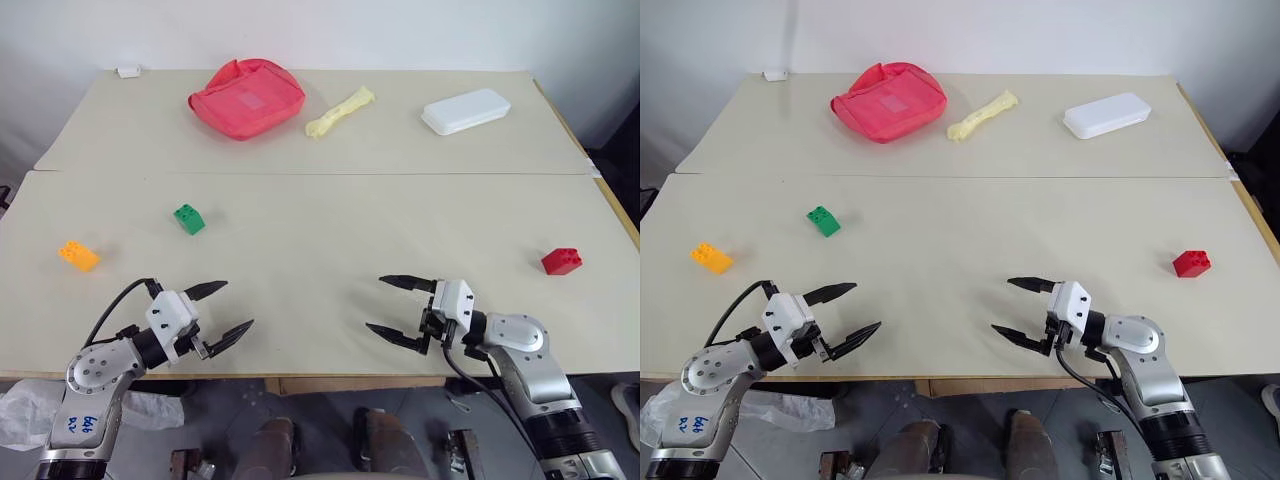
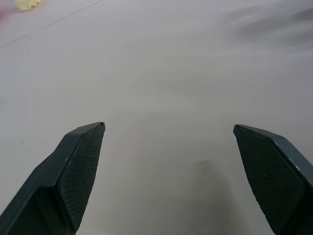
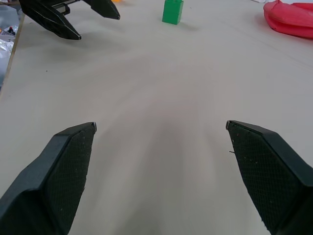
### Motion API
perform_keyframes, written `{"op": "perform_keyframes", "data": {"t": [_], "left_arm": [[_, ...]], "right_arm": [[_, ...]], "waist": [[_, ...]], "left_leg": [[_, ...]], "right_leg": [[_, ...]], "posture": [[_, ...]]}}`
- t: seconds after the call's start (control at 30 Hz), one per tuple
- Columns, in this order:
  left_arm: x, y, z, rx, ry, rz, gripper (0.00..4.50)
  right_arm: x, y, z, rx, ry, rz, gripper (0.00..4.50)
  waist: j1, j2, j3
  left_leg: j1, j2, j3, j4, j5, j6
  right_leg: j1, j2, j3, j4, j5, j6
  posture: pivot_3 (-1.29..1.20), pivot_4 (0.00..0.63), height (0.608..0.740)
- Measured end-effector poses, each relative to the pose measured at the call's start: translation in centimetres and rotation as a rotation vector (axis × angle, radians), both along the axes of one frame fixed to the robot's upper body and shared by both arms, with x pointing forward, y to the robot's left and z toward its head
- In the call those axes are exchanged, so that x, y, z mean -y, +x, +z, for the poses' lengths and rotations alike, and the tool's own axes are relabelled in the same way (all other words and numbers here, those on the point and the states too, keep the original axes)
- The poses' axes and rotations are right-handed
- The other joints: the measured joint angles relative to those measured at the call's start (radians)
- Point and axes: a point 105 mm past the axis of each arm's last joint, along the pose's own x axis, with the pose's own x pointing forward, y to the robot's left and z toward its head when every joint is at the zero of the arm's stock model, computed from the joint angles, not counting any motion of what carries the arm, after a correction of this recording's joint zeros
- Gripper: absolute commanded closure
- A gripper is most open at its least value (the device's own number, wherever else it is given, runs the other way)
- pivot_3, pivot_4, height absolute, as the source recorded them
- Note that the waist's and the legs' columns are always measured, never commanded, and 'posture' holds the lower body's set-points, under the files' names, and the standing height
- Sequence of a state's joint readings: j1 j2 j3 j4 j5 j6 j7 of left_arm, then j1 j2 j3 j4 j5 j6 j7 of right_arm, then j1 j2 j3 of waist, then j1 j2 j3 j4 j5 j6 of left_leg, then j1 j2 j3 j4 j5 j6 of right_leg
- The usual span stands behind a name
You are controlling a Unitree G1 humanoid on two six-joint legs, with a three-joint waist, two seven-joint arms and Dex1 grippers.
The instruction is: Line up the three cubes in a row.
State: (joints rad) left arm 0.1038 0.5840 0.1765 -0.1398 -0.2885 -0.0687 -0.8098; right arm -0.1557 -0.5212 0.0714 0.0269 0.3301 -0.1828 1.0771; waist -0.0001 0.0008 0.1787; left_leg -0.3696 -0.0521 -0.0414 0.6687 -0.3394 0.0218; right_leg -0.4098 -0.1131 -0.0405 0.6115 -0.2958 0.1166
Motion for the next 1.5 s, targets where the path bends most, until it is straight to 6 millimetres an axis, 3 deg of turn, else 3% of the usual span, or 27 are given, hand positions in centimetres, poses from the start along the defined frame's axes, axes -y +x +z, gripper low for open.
{"op": "perform_keyframes", "data": {"t": [0.3,0.47,0.6,0.73,0.83,0.93,1.03,1.1,1.17,1.27,1.4,1.5], "left_arm": [[0.5,-0.1,0.3,-0.043,-0.09,-0.021,0.02],[2.8,1.4,3.2,0.027,-0.109,-0.127,0.02],[5.9,1.9,4.5,0.066,-0.066,-0.298,0.02],[9.1,1.8,3.9,0.034,-0.038,-0.466,0.02],[10.0,2.1,3.7,0.02,-0.052,-0.5,0.02],[10.7,2.3,3.7,0.013,-0.055,-0.53,0.02],[11.5,2.3,3.6,0.01,-0.07,-0.559,0.02],[11.7,2.3,3.7,0.014,-0.066,-0.566,0.02],[11.6,2.5,3.9,0.022,-0.068,-0.553,0.02],[11.5,2.7,4.3,0.036,-0.076,-0.539,0.02],[11.0,2.7,4.0,0.029,-0.073,-0.514,0.02],[10.8,2.7,3.6,0.019,-0.077,-0.496,0.02]], "right_arm": [[-0.1,0.4,0.6,0.014,0.006,-0.002,0.0],[1.6,1.5,3.4,0.075,0.099,-0.135,0.0],[6.4,1.9,6.7,0.172,0.146,-0.374,0.0],[14.7,-0.3,6.5,0.19,0.137,-0.778,0.0],[20.1,-2.6,6.6,0.225,0.135,-1.034,0.0],[23.0,-4.5,5.4,0.205,0.126,-1.179,0.0],[25.4,-5.8,2.7,0.123,0.152,-1.317,0.0],[25.8,-6.0,1.7,0.085,0.168,-1.355,0.0],[25.0,-4.6,1.9,0.056,0.19,-1.327,0.0],[23.4,-1.9,3.7,0.046,0.214,-1.263,0.0],[23.2,1.1,5.7,0.012,0.165,-1.263,0.0],[23.8,3.0,5.8,-0.047,0.117,-1.299,0.0]], "waist": [[0.001,0.0,0.0],[0.012,0.0,0.0],[0.025,0.0,0.0],[0.039,0.001,0.0],[0.032,0.001,-0.001],[0.018,0.001,-0.001],[0.015,0.002,-0.001],[0.011,0.003,-0.001],[-0.002,0.003,-0.002],[-0.004,0.004,-0.002],[0.003,0.004,-0.002],[0.011,0.004,-0.002]], "left_leg": [[0.0,0.0,0.0,0.001,0.0,0.0],[-0.001,-0.001,-0.002,0.006,0.0,0.0],[-0.001,-0.001,-0.002,0.007,0.0,0.0],[-0.002,-0.004,-0.003,0.007,-0.001,0.002],[-0.001,-0.005,0.001,0.008,-0.001,0.003],[0.001,-0.002,0.004,0.008,0.0,0.002],[0.002,-0.001,0.005,0.008,0.0,0.002],[0.002,-0.001,0.005,0.009,0.0,0.002],[0.003,-0.001,0.007,0.01,0.0,0.002],[0.004,0.0,0.01,0.01,0.0,0.002],[0.002,0.0,0.009,0.011,0.0,0.002],[0.001,-0.001,0.009,0.012,0.0,0.003]], "right_leg": [[0.0,0.0,0.0,0.001,0.0,0.0],[0.001,0.0,-0.001,0.001,0.0,0.0],[0.001,0.0,-0.001,0.004,0.0,0.0],[0.001,0.0,-0.003,0.006,0.0,0.0],[0.001,0.001,-0.003,0.007,0.001,0.001],[0.002,0.001,-0.002,0.007,0.001,0.001],[0.001,0.001,0.001,0.007,0.001,0.001],[0.001,0.001,0.005,0.007,0.001,0.001],[0.001,0.001,0.009,0.008,0.001,0.001],[0.0,0.001,0.012,0.01,0.001,0.002],[-0.001,0.001,0.012,0.009,0.001,0.002],[-0.001,0.001,0.012,0.009,0.001,0.002]], "posture": [[0.0,0.15,0.74],[0.0,0.15,0.74],[0.0,0.15,0.74],[0.0,0.15,0.74],[0.0,0.15,0.74],[0.0,0.15,0.74],[0.0,0.15,0.74],[0.0,0.15,0.74],[0.0,0.15,0.74],[0.0,0.15,0.74],[0.0,0.15,0.74],[0.0,0.15,0.74]]}}
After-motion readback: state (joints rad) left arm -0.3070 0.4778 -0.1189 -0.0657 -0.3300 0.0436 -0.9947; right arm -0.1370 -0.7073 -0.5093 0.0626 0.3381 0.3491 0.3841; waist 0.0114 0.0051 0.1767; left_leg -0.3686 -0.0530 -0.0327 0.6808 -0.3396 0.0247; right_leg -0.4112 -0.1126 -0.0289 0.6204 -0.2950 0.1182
